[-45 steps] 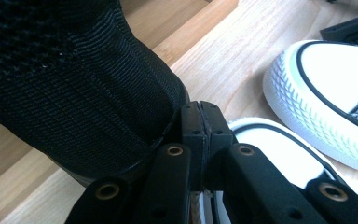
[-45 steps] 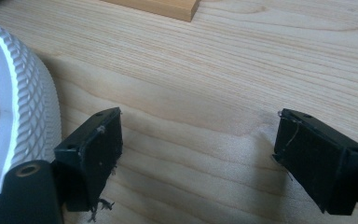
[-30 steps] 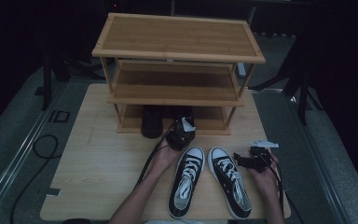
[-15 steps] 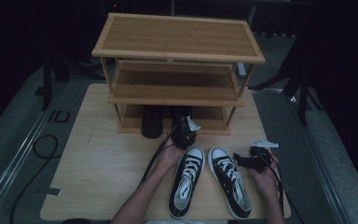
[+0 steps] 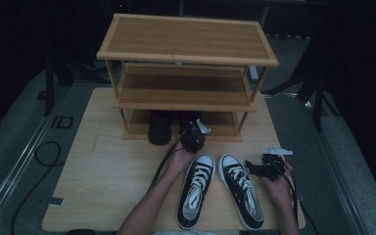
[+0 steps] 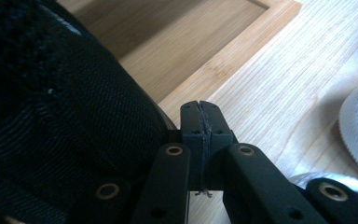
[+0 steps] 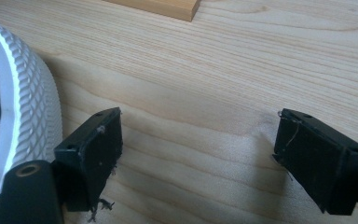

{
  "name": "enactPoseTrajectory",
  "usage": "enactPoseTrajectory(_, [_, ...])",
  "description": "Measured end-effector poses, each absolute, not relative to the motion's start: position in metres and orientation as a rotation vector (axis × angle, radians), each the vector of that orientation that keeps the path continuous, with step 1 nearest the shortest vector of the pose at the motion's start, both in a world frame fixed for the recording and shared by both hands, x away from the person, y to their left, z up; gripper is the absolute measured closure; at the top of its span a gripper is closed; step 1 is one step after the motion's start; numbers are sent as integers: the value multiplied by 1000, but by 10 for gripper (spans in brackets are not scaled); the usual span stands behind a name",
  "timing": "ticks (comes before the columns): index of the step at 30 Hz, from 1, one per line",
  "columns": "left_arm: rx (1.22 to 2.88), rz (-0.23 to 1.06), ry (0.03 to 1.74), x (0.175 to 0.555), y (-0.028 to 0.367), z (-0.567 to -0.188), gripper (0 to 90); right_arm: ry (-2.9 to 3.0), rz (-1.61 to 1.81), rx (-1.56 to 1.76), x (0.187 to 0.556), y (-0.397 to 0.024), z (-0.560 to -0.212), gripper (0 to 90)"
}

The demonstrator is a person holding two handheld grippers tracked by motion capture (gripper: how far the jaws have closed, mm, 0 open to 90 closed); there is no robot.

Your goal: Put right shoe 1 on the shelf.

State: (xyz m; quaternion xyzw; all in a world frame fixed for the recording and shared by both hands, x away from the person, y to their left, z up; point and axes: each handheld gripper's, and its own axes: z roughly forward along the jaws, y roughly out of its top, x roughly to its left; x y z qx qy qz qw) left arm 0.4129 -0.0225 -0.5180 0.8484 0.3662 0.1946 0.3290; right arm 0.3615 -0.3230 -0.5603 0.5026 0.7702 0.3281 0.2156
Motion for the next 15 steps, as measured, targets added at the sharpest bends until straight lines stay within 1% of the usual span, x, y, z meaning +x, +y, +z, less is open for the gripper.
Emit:
enactPoseTrajectory(9, [2205,504,997,410,-4,-517,898,2135,910,1394,361,-323,-560,150])
enactPoseTrajectory(12, [2190,476,984,401,7,-513,894,2136,910,1393,361,-323,-560,150])
enactPoseTrajectory(15, [2171,476,979,388,26,-506,892,2134,911,1397,361,-323,-560,150])
